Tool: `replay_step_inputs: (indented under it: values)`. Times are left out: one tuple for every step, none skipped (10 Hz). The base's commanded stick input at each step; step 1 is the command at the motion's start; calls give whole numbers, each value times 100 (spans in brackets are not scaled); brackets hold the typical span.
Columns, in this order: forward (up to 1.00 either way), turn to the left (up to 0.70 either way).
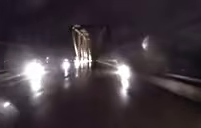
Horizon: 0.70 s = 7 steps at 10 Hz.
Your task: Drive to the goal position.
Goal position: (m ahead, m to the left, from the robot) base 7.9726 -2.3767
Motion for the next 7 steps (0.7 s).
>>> replay_step_inputs:
  values:
    - [100,0]
    - [100,1]
    - [100,3]
    - [100,13]
    - [100,28]
    - [100,35]
    - [100,37]
